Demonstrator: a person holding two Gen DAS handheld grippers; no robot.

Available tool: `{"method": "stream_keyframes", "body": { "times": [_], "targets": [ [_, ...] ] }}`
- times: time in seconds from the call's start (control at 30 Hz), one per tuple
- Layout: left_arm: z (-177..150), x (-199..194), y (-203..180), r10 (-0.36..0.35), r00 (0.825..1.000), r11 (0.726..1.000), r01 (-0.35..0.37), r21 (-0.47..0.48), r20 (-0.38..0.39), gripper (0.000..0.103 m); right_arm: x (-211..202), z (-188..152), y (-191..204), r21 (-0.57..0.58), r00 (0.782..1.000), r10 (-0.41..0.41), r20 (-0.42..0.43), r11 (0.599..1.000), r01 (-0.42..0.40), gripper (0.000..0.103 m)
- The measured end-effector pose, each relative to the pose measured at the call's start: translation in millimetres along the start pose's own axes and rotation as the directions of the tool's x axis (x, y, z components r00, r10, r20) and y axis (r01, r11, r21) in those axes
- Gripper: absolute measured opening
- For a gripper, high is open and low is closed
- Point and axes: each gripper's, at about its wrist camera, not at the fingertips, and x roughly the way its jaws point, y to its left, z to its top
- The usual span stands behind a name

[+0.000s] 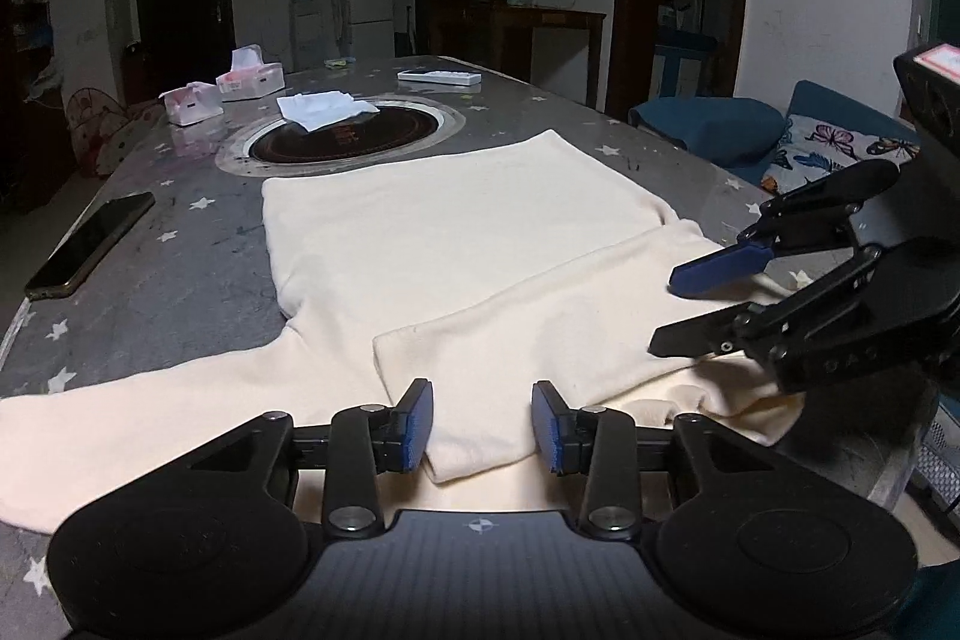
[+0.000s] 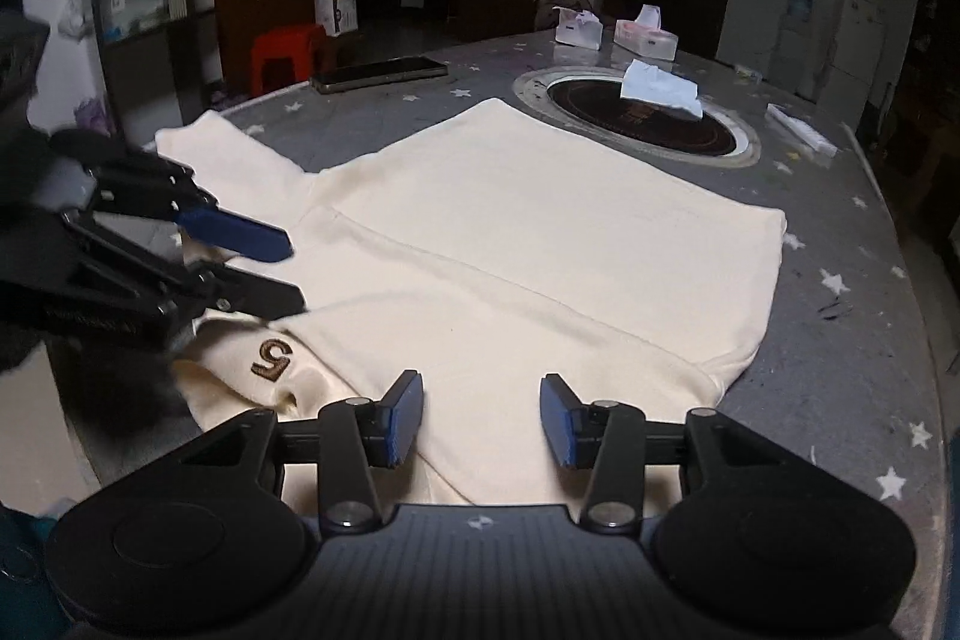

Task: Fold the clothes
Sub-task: 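Grasp the other sleeve cuff with the left gripper, then fold the sleeve across the body with the left gripper and release it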

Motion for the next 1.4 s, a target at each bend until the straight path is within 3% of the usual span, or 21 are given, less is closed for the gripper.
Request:
{"method": "stream_keyframes", "body": {
  "times": [0.23, 0.4, 0.53, 0.6, 0.77, 0.9, 1.1, 1.17, 1.2, 1.23, 1.3, 1.4],
  "targets": [
    [-5.4, -17.0, 23.3, 0.085, 0.996, 0.992, -0.084, -0.088, 0.006, 0.043, -0.1, 20.1, 16.9, -0.038, 0.997, 0.053, 0.064, 0.998, -0.05, 0.051],
    [-11.4, -31.5, 58.5, 0.223, 0.975, 0.949, -0.221, -0.223, -0.018, 0.043, 18.8, 24.5, 34.8, -0.071, 0.992, 0.119, 0.047, 0.991, -0.115, 0.051],
    [-18.3, -47.5, 89.6, 0.366, 0.93, 0.882, -0.359, -0.304, -0.038, 0.045, 24.2, 24.2, 43.4, -0.103, 0.992, 0.126, 0.033, 0.987, -0.122, 0.051],
    [-21.8, -54.9, 107.7, 0.443, 0.894, 0.83, -0.434, -0.352, -0.057, 0.045, 20.1, 26.8, 42.9, -0.1, 0.99, 0.131, 0.044, 0.987, -0.126, 0.052],
    [-33.0, -62.7, 151.0, 0.558, 0.819, 0.705, -0.552, -0.445, -0.132, 0.045, 8.4, 32.8, 38.6, -0.097, 0.989, 0.126, 0.08, 0.988, -0.118, 0.052],
    [-37.8, -55.9, 169.7, 0.581, 0.795, 0.662, -0.585, -0.468, -0.172, 0.045, 3.3, 30.6, 39.1, -0.087, 0.988, 0.128, 0.092, 0.989, -0.12, 0.052],
    [-37.8, -45.7, 177.7, 0.583, 0.791, 0.643, -0.588, -0.491, -0.186, 0.042, -0.6, 27.0, 36.4, -0.07, 0.989, 0.114, 0.095, 0.992, -0.108, 0.052],
    [-37.4, -43.5, 178.4, 0.585, 0.79, 0.639, -0.588, -0.496, -0.182, 0.036, -2.2, 26.7, 33.3, -0.054, 0.989, 0.106, 0.101, 0.993, -0.1, 0.052],
    [-37.3, -43.4, 178.4, 0.587, 0.789, 0.638, -0.588, -0.497, -0.179, 0.024, -3.0, 26.6, 32.1, -0.049, 0.989, 0.103, 0.104, 0.994, -0.098, 0.052],
    [-36.6, -43.8, 178.0, 0.584, 0.793, 0.641, -0.581, -0.501, -0.173, 0.016, -4.2, 26.0, 30.6, -0.04, 0.989, 0.099, 0.109, 0.995, -0.095, 0.052],
    [-35.4, -44.6, 177.1, 0.578, 0.8, 0.647, -0.569, -0.508, -0.161, 0.009, -6.3, 24.9, 27.3, -0.018, 0.989, 0.093, 0.116, 0.996, -0.091, 0.052],
    [-26.8, -48.7, 167.9, 0.56, 0.82, 0.675, -0.533, -0.509, -0.117, 0.007, -9.0, 22.8, 20.7, 0.021, 0.989, 0.084, 0.123, 0.996, -0.087, 0.052]
  ]
}}
